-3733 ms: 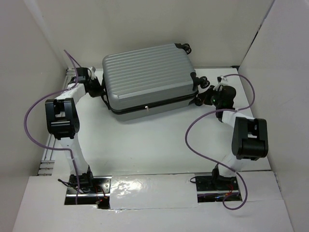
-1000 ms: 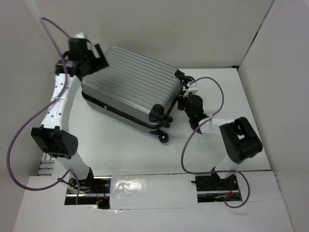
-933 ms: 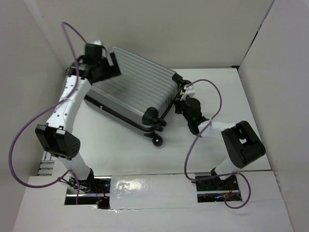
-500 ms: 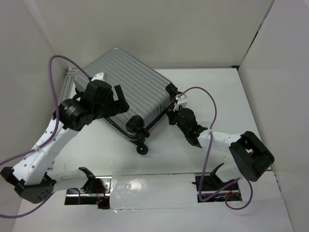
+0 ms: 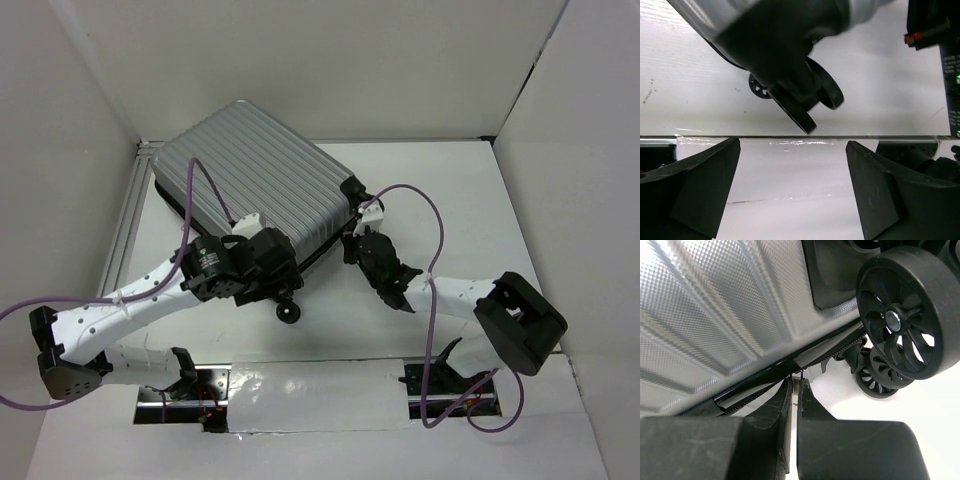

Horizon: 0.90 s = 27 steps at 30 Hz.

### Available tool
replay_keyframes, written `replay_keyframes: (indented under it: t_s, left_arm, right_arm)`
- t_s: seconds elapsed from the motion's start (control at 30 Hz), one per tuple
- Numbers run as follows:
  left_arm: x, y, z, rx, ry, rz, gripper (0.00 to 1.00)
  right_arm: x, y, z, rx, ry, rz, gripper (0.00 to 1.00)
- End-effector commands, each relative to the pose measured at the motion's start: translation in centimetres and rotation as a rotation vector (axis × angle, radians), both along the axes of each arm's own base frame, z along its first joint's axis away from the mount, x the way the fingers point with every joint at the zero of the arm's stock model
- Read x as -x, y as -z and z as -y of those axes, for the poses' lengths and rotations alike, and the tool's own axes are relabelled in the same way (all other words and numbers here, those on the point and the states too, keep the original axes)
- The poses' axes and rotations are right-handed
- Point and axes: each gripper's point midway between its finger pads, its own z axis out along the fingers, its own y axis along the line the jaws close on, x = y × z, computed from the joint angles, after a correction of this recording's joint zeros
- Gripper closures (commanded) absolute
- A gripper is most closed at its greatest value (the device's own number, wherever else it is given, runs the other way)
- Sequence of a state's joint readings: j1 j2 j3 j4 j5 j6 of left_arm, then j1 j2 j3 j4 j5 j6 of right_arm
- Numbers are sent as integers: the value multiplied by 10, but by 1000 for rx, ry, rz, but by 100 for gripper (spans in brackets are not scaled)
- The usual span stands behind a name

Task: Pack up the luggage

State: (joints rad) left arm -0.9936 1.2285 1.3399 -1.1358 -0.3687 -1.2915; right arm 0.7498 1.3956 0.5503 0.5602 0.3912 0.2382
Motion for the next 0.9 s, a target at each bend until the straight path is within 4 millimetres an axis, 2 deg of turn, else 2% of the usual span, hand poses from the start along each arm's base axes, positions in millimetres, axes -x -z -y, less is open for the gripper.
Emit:
replay_keyframes:
  t_s: [0.0, 0.07, 0.13, 0.23, 0.43, 0.47, 0.57, 0.6, 0.7, 0.87]
  left_arm:
    - [-1, -9, 4, 47, -129, 43, 0]
    - [-4, -12, 9, 50, -170, 43, 0]
    - [-2, -3, 10, 8, -190, 23, 0]
    - [-6, 2, 14, -1, -234, 12, 0]
    - [-19, -1, 17, 58, -338, 56, 0]
    - [-21, -1, 16, 61, -351, 64, 0]
    - [-24, 8, 17, 45, -383, 59, 0]
    - [-24, 11, 17, 40, -405, 51, 0]
    - [-21, 24, 11, 7, -446, 29, 3]
    - [-16, 37, -2, -45, -478, 17, 16]
  right_arm:
    - [-2, -59, -19, -177, 4, 129, 100]
    - [1, -60, -20, -175, 3, 128, 100]
    - [3, -54, -18, -165, 3, 119, 100]
    - [5, -58, -19, -179, 7, 123, 100]
    - [13, -67, -18, -198, 1, 141, 100]
    - [16, -63, -20, -186, 1, 132, 100]
    - [20, -60, -17, -174, 22, 129, 100]
    - [20, -68, -17, -193, 21, 145, 100]
    - [25, -62, -18, -188, 12, 139, 100]
    - [25, -68, -15, -201, 21, 152, 100]
